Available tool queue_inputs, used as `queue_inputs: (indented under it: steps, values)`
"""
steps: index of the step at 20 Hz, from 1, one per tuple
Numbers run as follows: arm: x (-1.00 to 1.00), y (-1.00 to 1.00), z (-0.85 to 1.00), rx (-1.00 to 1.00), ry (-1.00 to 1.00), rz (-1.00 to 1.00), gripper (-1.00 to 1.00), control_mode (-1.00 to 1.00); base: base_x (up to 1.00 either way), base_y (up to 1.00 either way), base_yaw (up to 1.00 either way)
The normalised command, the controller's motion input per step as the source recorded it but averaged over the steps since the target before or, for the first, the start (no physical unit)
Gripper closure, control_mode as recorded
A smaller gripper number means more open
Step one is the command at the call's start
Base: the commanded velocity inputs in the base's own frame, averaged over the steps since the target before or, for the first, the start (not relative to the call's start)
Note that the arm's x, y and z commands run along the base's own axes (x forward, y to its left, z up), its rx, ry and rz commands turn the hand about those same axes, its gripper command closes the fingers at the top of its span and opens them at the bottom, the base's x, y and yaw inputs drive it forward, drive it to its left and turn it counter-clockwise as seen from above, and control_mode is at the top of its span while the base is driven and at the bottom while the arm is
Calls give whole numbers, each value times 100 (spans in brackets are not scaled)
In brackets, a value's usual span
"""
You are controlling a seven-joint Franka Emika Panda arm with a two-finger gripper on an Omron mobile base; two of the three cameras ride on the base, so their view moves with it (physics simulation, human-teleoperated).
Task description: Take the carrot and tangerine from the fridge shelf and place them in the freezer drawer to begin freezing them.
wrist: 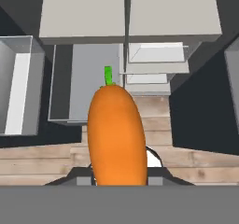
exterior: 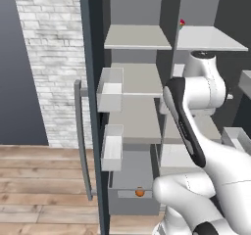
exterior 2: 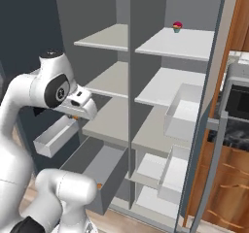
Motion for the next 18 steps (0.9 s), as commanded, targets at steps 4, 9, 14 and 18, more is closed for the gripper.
queue_inputs:
  steps: [4, 9, 14, 18]
  values:
    - [3, 3, -100, 1, 18, 7, 100, -100, 0, 0, 0]
    - [0, 2, -95, 4, 6, 10, 100, -100, 0, 0, 0]
    - [1, 13, -87, 0, 4, 8, 100, -100, 0, 0, 0]
    - [15, 15, -76, 0, 3, 8, 100, -100, 0, 0, 0]
